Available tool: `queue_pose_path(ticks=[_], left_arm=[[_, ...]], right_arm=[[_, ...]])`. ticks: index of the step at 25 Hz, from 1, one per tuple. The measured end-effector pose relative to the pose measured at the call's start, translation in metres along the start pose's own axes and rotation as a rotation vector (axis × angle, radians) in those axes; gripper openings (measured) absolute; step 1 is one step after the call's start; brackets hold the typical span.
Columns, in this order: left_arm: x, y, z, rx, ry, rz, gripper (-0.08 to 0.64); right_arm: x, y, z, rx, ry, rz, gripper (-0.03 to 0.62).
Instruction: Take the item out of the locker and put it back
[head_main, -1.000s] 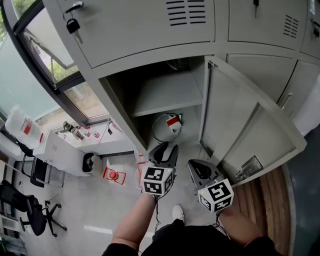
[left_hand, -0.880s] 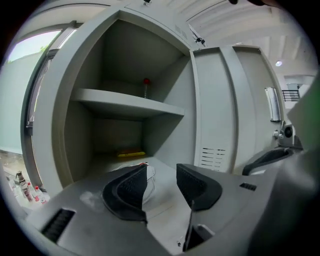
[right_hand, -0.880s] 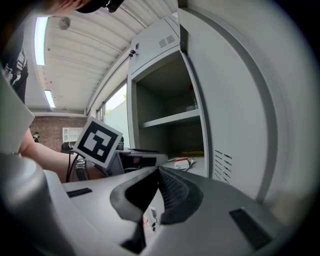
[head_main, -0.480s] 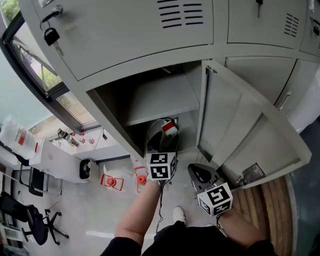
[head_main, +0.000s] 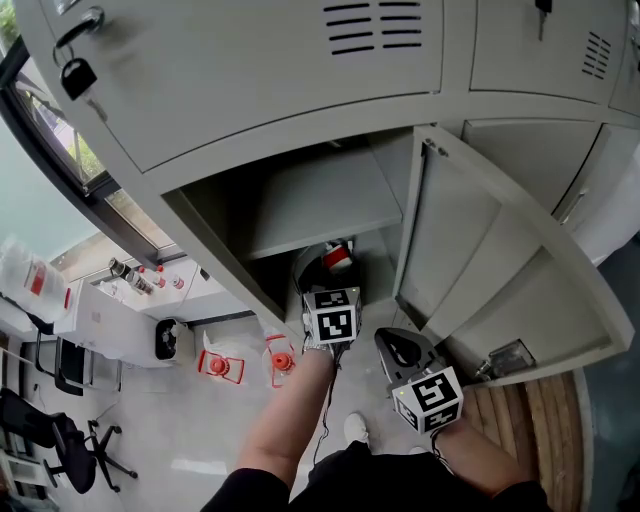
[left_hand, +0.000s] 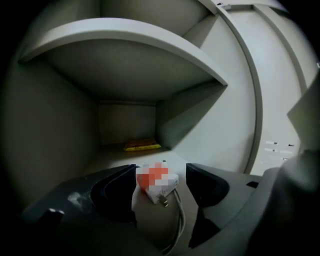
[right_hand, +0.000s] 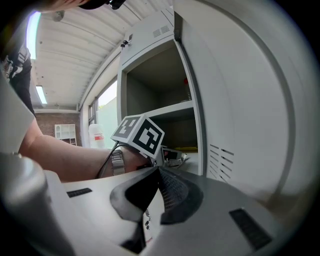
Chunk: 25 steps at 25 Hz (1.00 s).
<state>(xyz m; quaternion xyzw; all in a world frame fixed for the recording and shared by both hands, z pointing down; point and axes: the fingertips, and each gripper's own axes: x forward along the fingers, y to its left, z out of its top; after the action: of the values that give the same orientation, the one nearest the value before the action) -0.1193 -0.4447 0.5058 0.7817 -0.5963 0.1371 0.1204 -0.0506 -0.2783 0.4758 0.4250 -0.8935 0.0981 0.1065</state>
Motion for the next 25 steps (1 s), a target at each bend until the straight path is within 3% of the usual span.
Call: queue_pose_path(ticks=[16,25], left_arm=[[0.038,0.006,-0.037,0.128,0.221,0.129,0.31],[0.043,0.005,-0.04,0.133,0.273,0.071,0.31]], right_arm=[[0.003,-0.009,-0.008,0.028,0.019,-0.011,0.052],[0.001,-0.01,-0.01,0.046,0.017,-0.02,0.052]])
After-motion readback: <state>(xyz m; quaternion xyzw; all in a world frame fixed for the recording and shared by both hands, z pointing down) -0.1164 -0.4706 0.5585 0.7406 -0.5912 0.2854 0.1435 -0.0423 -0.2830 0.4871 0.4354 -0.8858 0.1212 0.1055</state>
